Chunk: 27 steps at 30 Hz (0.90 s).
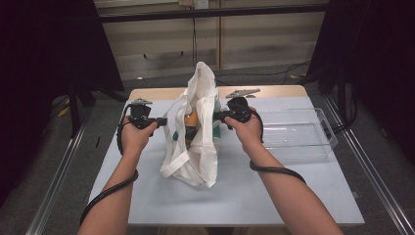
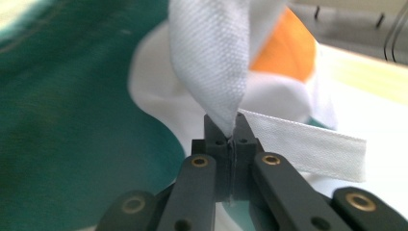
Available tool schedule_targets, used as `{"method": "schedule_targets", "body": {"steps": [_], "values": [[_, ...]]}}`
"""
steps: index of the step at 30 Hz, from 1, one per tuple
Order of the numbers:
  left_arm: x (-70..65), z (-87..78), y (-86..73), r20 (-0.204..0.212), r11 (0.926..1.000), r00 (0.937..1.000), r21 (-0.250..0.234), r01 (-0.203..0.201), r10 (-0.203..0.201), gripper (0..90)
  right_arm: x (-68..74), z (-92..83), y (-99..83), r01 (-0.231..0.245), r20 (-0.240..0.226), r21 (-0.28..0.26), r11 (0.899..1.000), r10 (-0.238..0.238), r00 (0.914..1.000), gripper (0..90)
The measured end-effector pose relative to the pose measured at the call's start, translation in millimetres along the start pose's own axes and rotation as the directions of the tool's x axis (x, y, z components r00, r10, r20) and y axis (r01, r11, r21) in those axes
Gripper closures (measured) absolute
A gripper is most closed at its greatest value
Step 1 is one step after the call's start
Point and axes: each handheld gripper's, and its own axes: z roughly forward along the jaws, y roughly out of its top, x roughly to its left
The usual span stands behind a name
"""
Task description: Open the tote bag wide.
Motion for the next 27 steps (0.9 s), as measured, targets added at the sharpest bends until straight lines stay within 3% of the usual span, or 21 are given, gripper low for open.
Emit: {"method": "schedule_targets", "body": {"steps": [4,7,12,21,22,27], "values": [[14.2,-0.1,-10.2,-0.023,0.9987,0.9985,0.007,0.050,-0.050,88.1,-10.5,-2.1,-7.7,-0.033,0.028,0.027,0.999,0.033,0.9991,89.5],[25.3,-0.3,-18.6,-0.053,0.9978,0.9973,0.042,0.052,-0.050,88.2,-14.6,-3.2,-12.3,-0.055,0.038,0.045,0.997,0.053,0.9979,89.5],[38.6,1.0,-33.1,-0.075,0.9945,0.9929,0.044,0.095,-0.092,88.1,-17.4,-4.1,-14.4,-0.051,0.041,0.042,0.998,0.050,0.9979,89.5],[35.6,-0.4,-31.1,-0.058,0.9973,0.9962,0.029,0.068,-0.066,86.8,-15.3,-4.0,-15.1,-0.053,0.040,0.042,0.998,0.051,0.9979,89.4],[33.1,-0.2,-30.1,-0.058,0.9970,0.9954,0.012,0.076,-0.076,84.8,-14.8,-4.6,-15.0,-0.050,0.043,0.042,0.998,0.048,0.9979,89.4],[25.4,-4.0,-21.4,-0.041,0.9984,0.9979,-0.027,0.049,-0.050,69.7,-12.8,-7.0,-13.6,-0.044,0.038,0.034,0.998,0.043,0.9984,89.2]]}}
